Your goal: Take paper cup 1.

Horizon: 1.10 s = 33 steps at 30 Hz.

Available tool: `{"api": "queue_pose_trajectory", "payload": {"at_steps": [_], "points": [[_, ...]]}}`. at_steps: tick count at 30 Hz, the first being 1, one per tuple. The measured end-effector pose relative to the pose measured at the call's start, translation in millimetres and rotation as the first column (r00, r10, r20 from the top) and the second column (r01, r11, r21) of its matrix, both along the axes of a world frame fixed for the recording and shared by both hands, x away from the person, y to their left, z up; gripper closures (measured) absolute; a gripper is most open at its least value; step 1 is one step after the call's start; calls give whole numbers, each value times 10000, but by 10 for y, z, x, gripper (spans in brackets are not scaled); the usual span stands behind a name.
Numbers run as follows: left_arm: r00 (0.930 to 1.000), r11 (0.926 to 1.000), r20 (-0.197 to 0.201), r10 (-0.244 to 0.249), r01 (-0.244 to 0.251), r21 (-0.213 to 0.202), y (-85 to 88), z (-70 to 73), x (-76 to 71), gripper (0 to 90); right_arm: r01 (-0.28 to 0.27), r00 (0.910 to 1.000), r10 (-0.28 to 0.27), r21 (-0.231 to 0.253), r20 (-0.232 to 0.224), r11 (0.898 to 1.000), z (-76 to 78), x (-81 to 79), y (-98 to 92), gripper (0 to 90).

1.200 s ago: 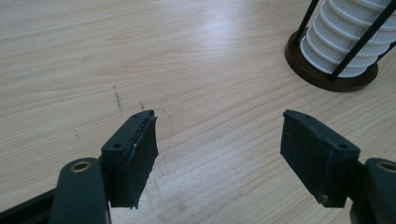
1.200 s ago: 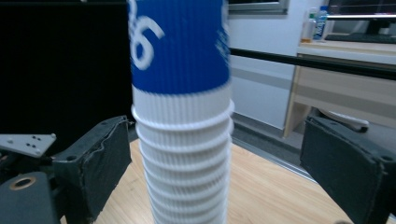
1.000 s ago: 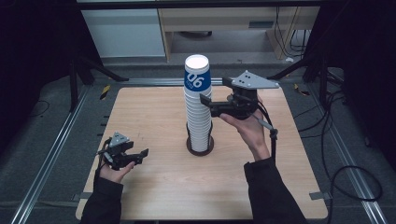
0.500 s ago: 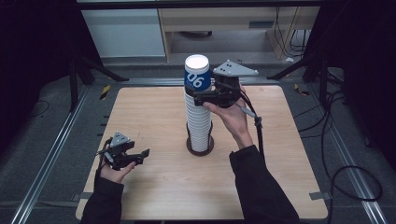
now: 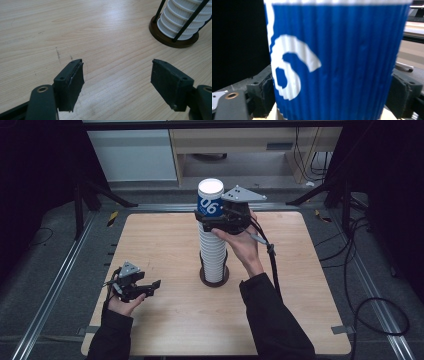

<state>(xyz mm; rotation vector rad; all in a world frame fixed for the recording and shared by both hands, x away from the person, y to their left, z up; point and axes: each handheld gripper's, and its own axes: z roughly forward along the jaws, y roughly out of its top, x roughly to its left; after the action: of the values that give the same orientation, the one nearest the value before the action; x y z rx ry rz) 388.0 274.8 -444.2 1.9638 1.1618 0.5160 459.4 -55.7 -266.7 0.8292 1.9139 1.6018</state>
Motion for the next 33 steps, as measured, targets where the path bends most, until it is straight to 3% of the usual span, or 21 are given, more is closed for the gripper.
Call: {"api": "queue_pose_trajectory", "payload": {"at_steps": [12,33], "points": [[10000,10000,-18,38,-37,38,4,0,1,260,-92,9998,89,213,154,9997,13,-29,-19,184],[9999,9999,-40,102,-103,-53,18,8,-1,259,-208,9961,170,436,869,9988,455,-64,-102,204]]}}
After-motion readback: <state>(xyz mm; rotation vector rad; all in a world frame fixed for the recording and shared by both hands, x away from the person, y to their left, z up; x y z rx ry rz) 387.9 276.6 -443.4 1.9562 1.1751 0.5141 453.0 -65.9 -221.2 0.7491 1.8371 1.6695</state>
